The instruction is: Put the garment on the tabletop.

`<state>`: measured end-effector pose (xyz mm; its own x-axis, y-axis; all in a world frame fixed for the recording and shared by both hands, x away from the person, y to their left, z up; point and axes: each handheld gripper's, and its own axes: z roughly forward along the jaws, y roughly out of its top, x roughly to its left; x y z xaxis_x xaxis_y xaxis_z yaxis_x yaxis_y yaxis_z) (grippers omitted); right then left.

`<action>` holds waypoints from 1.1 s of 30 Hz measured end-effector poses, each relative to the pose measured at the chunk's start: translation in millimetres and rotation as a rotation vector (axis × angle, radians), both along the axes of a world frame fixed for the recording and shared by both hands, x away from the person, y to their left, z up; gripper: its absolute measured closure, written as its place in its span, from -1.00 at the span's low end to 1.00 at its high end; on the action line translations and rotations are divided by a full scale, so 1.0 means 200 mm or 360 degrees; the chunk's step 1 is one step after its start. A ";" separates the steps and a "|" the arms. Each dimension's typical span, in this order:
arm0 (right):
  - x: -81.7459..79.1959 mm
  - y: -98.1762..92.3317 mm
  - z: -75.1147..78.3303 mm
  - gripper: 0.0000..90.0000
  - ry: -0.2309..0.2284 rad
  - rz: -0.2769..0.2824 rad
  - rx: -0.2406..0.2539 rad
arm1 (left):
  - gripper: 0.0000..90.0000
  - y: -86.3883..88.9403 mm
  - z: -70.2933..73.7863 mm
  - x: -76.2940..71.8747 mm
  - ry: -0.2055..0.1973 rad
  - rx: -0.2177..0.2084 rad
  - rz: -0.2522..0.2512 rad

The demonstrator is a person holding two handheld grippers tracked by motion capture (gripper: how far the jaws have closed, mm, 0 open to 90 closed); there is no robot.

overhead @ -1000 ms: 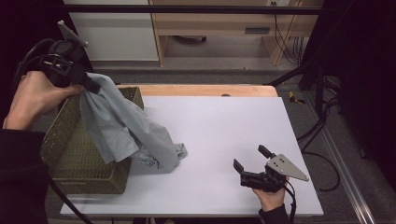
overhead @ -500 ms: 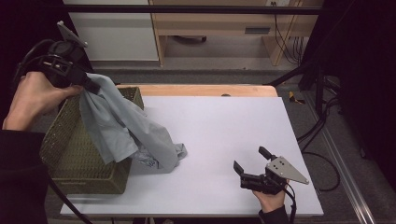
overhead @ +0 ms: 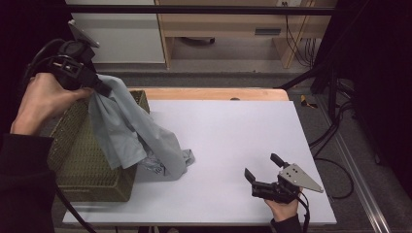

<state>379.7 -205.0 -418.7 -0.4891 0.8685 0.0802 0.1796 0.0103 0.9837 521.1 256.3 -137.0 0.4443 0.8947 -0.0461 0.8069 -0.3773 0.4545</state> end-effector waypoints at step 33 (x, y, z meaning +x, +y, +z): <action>-0.02 -0.03 0.02 -1.00 -0.0008 0.0013 0.0043 | 0.89 -0.77 0.05 -0.08 -0.0115 0.0017 -0.0508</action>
